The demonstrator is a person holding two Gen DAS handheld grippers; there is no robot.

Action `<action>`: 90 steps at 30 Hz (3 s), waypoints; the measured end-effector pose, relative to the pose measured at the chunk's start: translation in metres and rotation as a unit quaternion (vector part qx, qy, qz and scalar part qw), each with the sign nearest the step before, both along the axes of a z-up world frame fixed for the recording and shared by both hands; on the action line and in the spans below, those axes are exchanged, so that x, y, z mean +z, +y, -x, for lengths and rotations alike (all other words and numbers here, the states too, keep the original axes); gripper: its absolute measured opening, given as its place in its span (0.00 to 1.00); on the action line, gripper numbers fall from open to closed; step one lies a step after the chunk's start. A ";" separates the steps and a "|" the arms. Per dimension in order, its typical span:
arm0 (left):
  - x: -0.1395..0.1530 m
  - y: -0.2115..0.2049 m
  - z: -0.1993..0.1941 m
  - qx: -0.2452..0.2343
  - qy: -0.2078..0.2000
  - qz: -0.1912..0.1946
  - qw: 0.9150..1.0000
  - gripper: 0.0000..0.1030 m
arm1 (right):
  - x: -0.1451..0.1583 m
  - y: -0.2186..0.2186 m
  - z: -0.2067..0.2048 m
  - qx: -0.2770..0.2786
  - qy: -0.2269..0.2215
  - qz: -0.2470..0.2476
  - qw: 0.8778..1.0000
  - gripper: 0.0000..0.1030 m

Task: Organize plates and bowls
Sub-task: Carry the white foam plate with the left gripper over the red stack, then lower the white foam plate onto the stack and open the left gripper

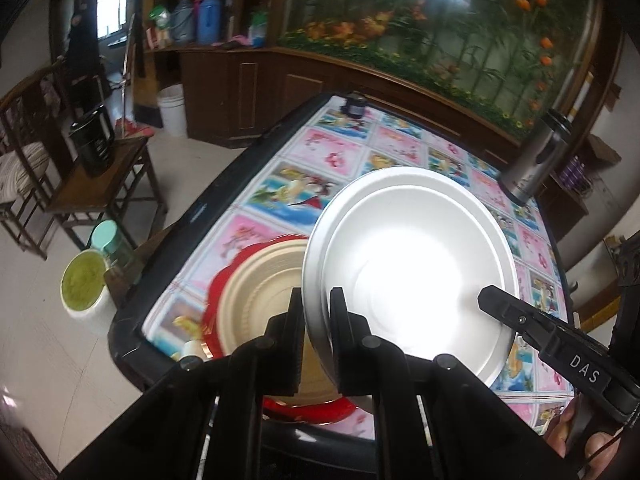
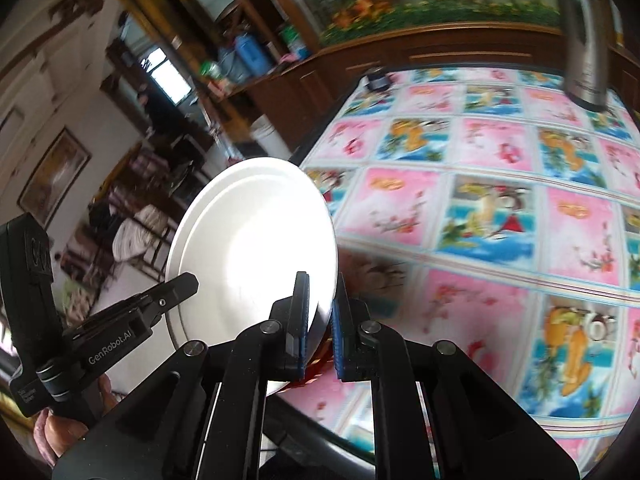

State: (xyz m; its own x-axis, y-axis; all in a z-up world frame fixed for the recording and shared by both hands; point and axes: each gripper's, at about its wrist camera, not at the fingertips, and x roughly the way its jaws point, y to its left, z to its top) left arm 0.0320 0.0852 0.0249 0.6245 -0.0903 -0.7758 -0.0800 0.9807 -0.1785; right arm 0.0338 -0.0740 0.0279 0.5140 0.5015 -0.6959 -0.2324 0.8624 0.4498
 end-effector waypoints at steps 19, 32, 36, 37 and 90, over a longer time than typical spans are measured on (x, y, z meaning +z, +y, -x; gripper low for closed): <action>-0.047 0.050 -0.002 0.027 0.049 0.027 0.998 0.10 | -0.036 0.062 -0.012 0.032 0.040 0.056 0.997 0.09; -0.062 0.054 -0.007 0.031 0.074 0.028 0.996 0.11 | -0.054 0.065 -0.021 0.038 0.065 0.055 0.996 0.09; -0.063 0.055 -0.008 0.031 0.077 0.026 0.996 0.11 | -0.057 0.065 -0.022 0.039 0.068 0.054 0.995 0.09; -0.063 0.055 -0.008 0.031 0.077 0.027 0.996 0.11 | -0.057 0.065 -0.023 0.040 0.069 0.054 0.995 0.09; -0.017 0.060 0.019 0.075 -0.006 -0.100 0.992 0.27 | -0.032 0.039 -0.025 0.028 0.025 0.034 0.999 0.10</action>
